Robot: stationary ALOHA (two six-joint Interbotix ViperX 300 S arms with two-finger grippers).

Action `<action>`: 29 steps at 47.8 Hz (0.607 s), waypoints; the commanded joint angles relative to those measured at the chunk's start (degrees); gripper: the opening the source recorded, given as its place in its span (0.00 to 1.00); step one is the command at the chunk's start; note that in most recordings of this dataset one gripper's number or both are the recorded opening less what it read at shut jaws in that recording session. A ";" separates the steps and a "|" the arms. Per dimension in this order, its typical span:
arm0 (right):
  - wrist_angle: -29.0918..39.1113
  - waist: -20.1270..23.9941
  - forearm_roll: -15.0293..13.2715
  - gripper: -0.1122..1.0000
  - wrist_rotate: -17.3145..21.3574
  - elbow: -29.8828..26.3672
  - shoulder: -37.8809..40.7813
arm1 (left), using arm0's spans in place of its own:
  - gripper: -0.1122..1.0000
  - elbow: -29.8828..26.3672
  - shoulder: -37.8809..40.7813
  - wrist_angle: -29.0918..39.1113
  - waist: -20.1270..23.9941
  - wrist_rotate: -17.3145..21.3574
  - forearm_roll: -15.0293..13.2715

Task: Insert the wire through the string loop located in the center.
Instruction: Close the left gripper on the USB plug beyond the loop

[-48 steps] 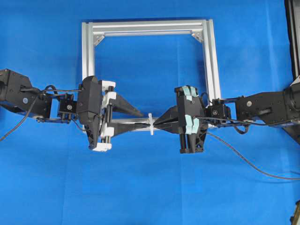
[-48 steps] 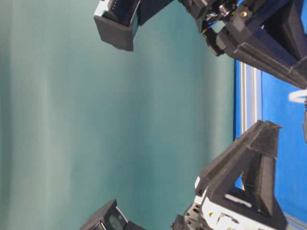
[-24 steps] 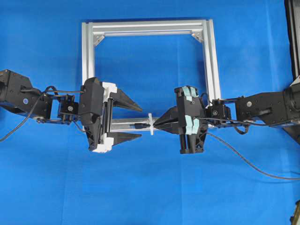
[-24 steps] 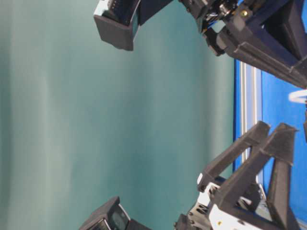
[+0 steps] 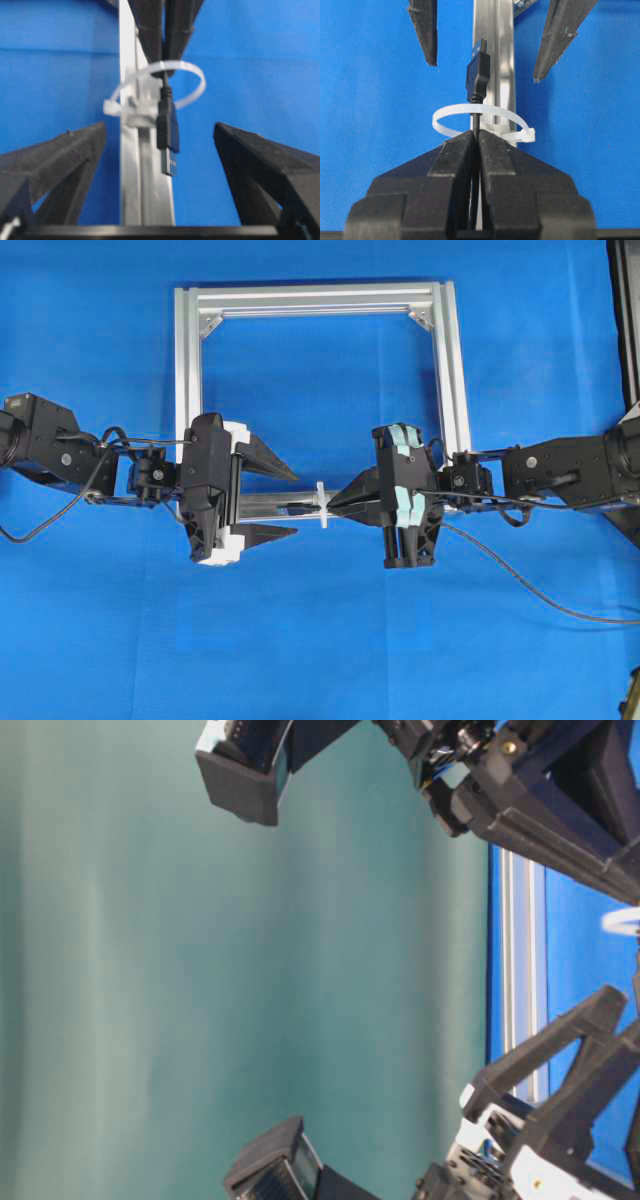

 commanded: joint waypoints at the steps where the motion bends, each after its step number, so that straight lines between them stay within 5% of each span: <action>1: -0.62 0.09 -0.18 0.08 -0.09 -0.44 -0.62 | 0.92 -0.53 -0.79 -0.26 0.09 0.00 0.18; 29: -0.62 0.09 -0.18 0.08 -0.09 -0.44 -0.62 | 0.92 -0.62 -0.79 0.18 0.09 -0.09 0.18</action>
